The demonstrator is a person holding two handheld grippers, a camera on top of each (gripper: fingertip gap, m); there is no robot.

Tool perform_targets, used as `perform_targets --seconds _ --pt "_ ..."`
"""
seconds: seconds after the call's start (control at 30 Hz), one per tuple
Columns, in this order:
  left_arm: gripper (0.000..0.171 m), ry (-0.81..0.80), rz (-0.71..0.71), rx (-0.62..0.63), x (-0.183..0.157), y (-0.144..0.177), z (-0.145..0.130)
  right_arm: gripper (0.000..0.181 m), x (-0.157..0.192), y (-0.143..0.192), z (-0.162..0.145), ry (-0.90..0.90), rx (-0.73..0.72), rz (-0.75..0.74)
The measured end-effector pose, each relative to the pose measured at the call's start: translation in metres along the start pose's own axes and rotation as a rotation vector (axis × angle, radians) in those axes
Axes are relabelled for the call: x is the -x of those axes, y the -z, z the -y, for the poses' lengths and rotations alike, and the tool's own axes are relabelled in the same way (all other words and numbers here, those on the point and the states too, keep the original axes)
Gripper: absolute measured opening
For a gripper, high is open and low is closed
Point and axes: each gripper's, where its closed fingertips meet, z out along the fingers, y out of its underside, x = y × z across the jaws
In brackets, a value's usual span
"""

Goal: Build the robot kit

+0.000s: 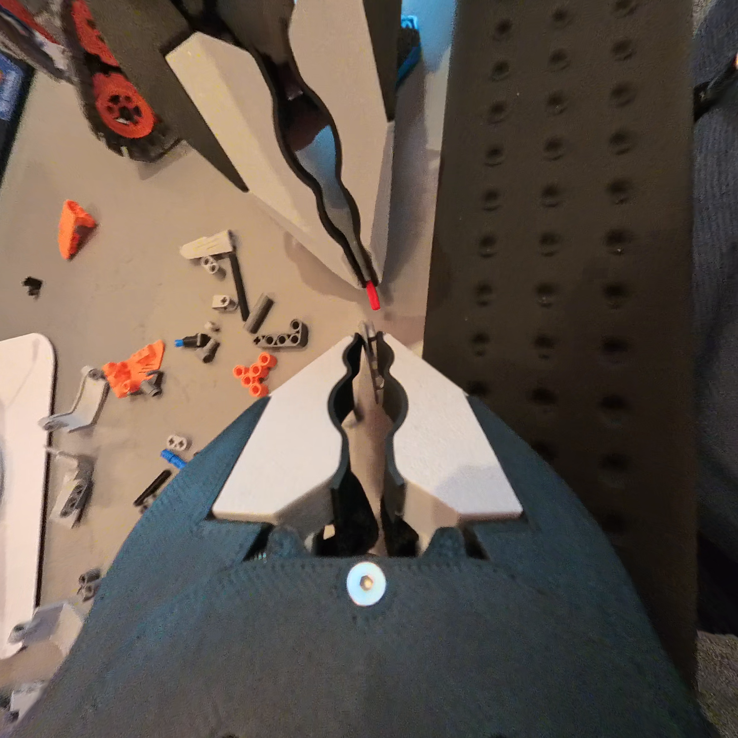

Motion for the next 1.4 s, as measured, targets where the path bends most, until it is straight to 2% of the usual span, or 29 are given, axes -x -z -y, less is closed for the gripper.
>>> perform_targets --seconds 0.1,1.0,1.23,1.4 --pt "0.006 -0.002 -0.039 0.049 -0.004 -0.01 -0.003 0.001 0.001 -0.001 -0.008 -0.019 0.01 -0.017" --pt "0.005 0.158 -0.161 -0.021 -0.004 -0.015 0.001 0.0 -0.003 -0.003 -0.005 0.041 -0.072 -0.085" --pt "0.005 0.122 -0.133 -0.01 -0.003 -0.015 0.001 0.0 -0.003 -0.004 -0.006 0.004 -0.043 -0.052" --pt "0.005 -0.019 -0.02 0.051 0.001 -0.015 0.0 0.0 -0.004 -0.004 -0.006 -0.086 -0.036 0.014"
